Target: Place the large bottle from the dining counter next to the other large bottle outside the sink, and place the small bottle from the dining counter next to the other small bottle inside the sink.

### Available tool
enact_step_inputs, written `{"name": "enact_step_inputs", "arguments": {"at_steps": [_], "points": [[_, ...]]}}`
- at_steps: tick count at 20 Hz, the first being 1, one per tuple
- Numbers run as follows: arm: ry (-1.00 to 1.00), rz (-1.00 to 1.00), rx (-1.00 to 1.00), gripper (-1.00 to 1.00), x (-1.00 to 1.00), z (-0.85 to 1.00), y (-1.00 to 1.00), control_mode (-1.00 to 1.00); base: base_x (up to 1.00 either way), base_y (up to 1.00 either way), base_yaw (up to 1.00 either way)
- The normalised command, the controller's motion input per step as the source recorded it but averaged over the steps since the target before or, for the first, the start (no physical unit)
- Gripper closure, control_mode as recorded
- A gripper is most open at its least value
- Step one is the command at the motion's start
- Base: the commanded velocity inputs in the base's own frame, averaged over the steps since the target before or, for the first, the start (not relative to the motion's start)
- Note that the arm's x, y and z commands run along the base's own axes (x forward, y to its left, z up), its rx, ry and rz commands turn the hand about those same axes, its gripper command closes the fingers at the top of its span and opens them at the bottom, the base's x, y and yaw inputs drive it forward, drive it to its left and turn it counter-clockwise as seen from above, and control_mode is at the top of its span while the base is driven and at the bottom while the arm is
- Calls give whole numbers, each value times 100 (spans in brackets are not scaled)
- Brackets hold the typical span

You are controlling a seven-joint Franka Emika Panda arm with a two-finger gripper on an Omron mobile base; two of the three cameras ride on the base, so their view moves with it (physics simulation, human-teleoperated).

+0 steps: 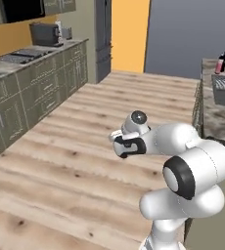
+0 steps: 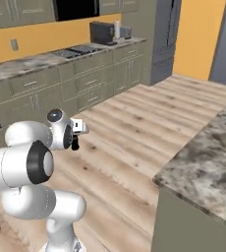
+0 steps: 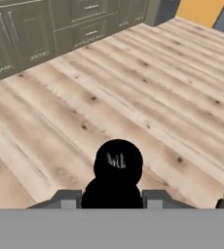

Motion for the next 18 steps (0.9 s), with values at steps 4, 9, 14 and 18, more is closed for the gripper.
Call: {"name": "enact_step_inputs", "arguments": {"at_steps": [4, 9, 14, 18], "points": [[0, 0, 0, 100, 0, 0, 0, 100, 57, 65, -47], [0, 0, 0, 100, 0, 0, 0, 100, 64, 59, -48], [0, 0, 0, 100, 0, 0, 0, 100, 62, 52, -49], [0, 0, 0, 100, 0, 0, 0, 100, 59, 50, -50]]}}
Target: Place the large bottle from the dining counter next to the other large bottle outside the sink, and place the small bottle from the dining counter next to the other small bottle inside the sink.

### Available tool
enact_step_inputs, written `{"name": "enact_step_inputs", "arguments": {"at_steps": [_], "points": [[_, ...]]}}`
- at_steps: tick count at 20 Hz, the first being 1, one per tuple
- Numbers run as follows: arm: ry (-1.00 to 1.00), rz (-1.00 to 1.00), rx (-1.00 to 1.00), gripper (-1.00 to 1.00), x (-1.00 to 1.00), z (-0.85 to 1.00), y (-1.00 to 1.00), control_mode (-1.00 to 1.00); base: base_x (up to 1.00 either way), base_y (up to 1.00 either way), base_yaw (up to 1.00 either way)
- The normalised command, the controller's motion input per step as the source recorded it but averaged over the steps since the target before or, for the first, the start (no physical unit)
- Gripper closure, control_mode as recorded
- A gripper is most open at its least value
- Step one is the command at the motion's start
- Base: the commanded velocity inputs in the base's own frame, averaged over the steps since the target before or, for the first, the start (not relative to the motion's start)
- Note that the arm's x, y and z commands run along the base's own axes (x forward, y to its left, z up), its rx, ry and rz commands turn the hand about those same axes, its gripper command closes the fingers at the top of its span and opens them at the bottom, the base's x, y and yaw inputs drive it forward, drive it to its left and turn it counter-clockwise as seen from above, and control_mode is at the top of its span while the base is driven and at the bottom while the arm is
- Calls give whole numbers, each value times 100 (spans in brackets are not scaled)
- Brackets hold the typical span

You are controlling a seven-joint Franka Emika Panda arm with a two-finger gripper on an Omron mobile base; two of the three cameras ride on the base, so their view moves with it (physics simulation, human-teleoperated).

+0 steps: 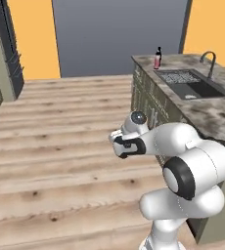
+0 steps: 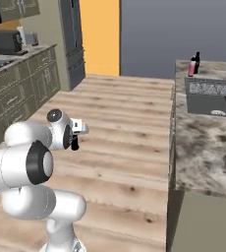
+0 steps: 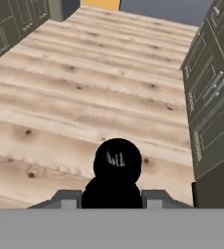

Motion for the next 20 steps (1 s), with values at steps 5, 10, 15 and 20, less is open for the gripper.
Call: {"name": "enact_step_inputs", "arguments": {"at_steps": [5, 10, 15, 20], "points": [[0, 0, 0, 100, 0, 0, 0, 100, 72, 61, -50], [0, 0, 0, 100, 0, 0, 0, 100, 74, 63, -48], [0, 0, 0, 100, 0, 0, 0, 100, 70, 67, -48], [0, 0, 0, 100, 0, 0, 0, 100, 58, 70, -49]]}}
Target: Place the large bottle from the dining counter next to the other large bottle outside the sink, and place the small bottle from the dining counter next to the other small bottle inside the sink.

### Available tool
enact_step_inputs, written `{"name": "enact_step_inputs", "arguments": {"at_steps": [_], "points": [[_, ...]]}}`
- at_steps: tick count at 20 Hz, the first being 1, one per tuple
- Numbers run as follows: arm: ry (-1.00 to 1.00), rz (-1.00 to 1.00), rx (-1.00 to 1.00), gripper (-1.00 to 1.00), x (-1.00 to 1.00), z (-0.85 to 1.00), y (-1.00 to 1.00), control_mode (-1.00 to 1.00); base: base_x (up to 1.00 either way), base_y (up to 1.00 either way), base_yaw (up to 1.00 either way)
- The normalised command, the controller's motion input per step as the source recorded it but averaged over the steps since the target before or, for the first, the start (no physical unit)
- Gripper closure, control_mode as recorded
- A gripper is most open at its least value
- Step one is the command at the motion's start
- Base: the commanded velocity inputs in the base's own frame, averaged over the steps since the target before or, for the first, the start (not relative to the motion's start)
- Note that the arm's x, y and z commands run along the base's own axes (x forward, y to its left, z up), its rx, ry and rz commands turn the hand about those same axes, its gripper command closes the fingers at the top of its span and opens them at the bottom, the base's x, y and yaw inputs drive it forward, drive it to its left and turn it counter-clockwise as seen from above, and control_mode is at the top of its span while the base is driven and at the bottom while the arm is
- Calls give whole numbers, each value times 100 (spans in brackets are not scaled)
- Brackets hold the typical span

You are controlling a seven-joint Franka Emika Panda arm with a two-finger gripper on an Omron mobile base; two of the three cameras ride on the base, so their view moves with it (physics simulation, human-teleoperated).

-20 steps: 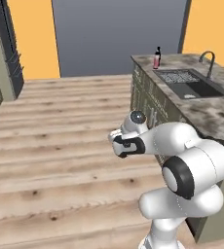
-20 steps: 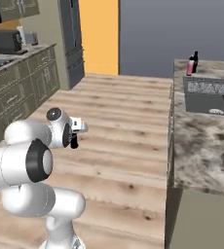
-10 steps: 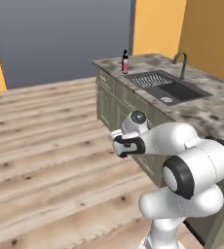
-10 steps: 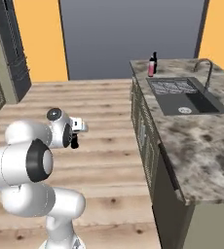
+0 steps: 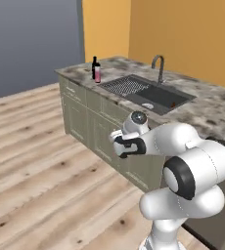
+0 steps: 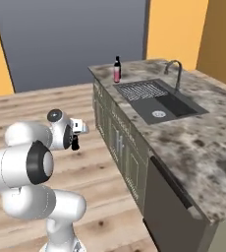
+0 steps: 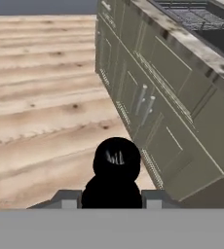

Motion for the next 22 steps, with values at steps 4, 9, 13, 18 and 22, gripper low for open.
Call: {"name": "enact_step_inputs", "arguments": {"at_steps": [4, 9, 13, 18, 22], "points": [[0, 0, 0, 100, 0, 0, 0, 100, 48, 71, -50], [0, 0, 0, 100, 0, 0, 0, 100, 40, 71, -50], [0, 0, 0, 100, 0, 0, 0, 100, 37, 74, -51], [0, 0, 0, 100, 0, 0, 0, 100, 27, 74, -51], [0, 0, 0, 100, 0, 0, 0, 100, 21, 75, -50]]}}
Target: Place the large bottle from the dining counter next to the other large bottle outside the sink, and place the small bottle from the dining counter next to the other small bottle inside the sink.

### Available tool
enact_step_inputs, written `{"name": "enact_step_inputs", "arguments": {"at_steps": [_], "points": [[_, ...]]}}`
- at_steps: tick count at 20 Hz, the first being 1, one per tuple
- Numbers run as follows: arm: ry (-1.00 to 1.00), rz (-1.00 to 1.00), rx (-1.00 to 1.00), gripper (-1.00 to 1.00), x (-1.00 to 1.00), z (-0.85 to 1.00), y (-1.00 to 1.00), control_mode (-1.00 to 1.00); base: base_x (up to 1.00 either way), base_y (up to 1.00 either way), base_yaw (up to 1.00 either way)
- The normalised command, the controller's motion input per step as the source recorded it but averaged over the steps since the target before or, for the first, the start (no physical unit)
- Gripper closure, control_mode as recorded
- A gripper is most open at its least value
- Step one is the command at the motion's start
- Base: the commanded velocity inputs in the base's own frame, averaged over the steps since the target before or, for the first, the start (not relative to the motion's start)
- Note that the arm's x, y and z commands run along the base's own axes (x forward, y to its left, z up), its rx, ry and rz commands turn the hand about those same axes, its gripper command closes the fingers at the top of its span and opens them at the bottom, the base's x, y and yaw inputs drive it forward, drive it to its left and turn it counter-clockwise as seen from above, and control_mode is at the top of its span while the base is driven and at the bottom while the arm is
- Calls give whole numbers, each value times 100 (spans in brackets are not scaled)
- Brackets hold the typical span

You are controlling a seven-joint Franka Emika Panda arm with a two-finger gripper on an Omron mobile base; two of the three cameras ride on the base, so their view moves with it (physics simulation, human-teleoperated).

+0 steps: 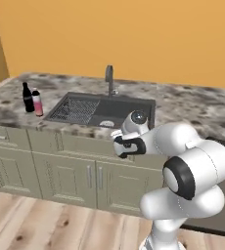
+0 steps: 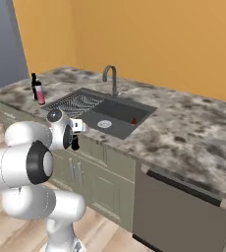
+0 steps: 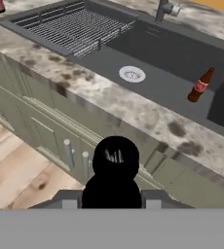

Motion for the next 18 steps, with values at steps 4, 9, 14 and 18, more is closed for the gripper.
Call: {"name": "enact_step_inputs", "arguments": {"at_steps": [4, 9, 14, 18], "points": [[0, 0, 0, 100, 0, 0, 0, 100, 23, 72, -47], [0, 0, 0, 100, 0, 0, 0, 100, 18, 71, -46], [0, 0, 0, 100, 0, 0, 0, 100, 28, 61, -38], [0, 0, 0, 100, 0, 0, 0, 100, 35, 56, -34]]}}
